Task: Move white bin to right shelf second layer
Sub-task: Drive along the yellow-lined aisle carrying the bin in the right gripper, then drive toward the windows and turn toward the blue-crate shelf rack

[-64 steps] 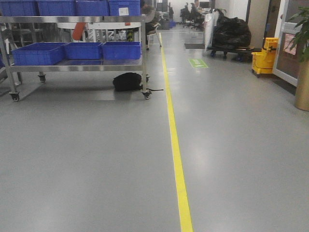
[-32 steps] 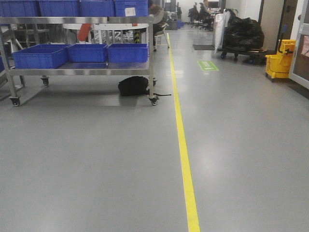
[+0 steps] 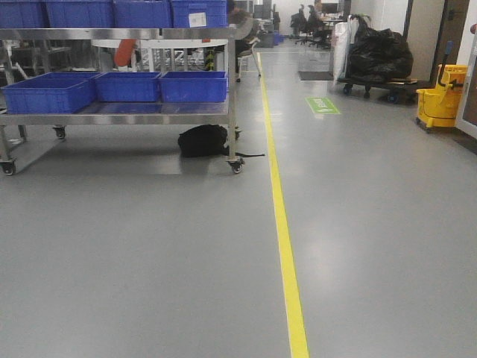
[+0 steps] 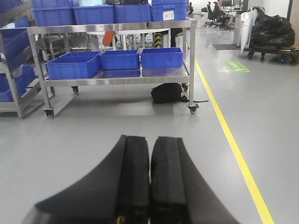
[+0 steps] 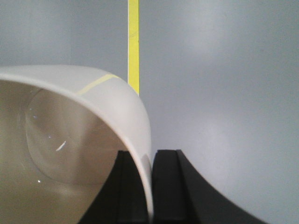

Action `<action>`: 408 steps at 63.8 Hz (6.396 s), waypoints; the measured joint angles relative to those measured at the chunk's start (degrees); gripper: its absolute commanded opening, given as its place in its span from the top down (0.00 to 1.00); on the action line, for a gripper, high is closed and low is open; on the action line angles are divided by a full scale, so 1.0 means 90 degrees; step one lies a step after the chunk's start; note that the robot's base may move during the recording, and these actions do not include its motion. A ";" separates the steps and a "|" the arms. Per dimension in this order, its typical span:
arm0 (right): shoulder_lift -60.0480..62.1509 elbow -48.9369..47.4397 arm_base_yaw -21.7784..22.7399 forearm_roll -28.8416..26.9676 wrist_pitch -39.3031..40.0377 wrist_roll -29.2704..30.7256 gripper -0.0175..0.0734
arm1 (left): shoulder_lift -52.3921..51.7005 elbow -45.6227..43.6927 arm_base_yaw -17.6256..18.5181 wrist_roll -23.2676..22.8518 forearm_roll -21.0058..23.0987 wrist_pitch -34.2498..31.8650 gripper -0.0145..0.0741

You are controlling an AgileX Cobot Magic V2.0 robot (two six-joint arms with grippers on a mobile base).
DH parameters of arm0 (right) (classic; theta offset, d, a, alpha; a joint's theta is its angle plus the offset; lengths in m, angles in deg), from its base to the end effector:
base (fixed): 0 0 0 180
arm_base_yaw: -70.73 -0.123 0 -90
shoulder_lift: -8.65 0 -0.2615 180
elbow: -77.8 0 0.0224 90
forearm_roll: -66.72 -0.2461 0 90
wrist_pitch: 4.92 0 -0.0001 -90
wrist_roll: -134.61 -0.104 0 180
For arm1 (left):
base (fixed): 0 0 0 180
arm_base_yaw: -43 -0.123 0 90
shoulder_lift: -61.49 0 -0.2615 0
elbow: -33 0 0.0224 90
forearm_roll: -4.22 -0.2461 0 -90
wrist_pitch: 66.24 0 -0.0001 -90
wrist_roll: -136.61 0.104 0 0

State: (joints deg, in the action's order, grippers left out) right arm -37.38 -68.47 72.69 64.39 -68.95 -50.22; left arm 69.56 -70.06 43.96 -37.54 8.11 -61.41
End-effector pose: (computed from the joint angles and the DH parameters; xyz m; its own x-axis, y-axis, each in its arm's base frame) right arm 0.1180 -0.0002 0.2931 -0.8007 0.1293 -0.5849 0.0947 0.9915 0.0896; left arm 0.0883 -0.0021 0.2036 0.0038 0.0344 -0.9994 0.0223 0.9992 0.0345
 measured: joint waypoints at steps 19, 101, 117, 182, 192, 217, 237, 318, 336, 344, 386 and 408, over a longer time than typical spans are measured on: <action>0.0000 0.0000 0.0000 0.0000 0.0000 0.0000 0.74 | 0.0000 0.0000 0.0000 0.0000 0.0000 0.0000 0.74; 0.0000 0.0000 0.0000 0.0000 0.0000 0.0000 0.74 | 0.0000 0.0000 0.0000 0.0000 0.0000 0.0000 0.74; 0.0000 0.0000 0.0000 0.0012 0.0000 0.0000 0.74 | 0.0000 0.0000 0.0000 0.0000 0.0000 0.0000 0.74; 0.0000 0.0000 0.0000 0.0012 0.0000 0.0000 0.74 | 0.0000 0.0000 0.0000 0.0000 0.0000 0.0000 0.74; 0.0000 0.0000 0.0000 0.0012 0.0000 0.0000 0.74 | 0.0000 0.0000 0.0000 0.0000 0.0000 0.0000 0.74; 0.0000 0.0000 0.0000 0.0012 0.0000 0.0000 0.74 | 0.0000 0.0000 0.0000 0.0000 0.0000 0.0000 0.74; 0.0000 0.0000 0.0000 0.0012 0.0000 0.0000 0.74 | 0.0000 0.0000 0.0000 0.0000 0.0000 0.0000 0.74; 0.0000 0.0000 0.0000 -0.0001 0.0000 0.0009 0.74 | 0.0000 0.0000 0.0000 0.0000 0.0000 0.0000 0.74; 0.0000 0.0000 0.0000 -0.0001 0.0000 0.0009 0.74 | 0.0000 0.0000 0.0000 0.0000 0.0000 0.0000 0.74; 0.0000 0.0000 0.0000 -0.0001 0.0000 0.0009 0.74 | 0.0000 0.0000 0.0000 0.0000 0.0000 0.0000 0.74; 0.0000 0.0000 0.0000 -0.0001 0.0000 0.0009 0.74 | 0.0000 0.0000 0.0000 0.0000 0.0000 0.0000 0.74; 0.0000 0.0000 0.0000 -0.0001 0.0000 0.0009 0.74 | 0.0000 0.0000 0.0000 0.0000 0.0000 0.0000 0.74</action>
State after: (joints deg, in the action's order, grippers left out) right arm -37.38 -68.47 72.69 64.37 -68.95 -50.14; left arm 69.56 -70.06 43.96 -37.54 8.11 -61.41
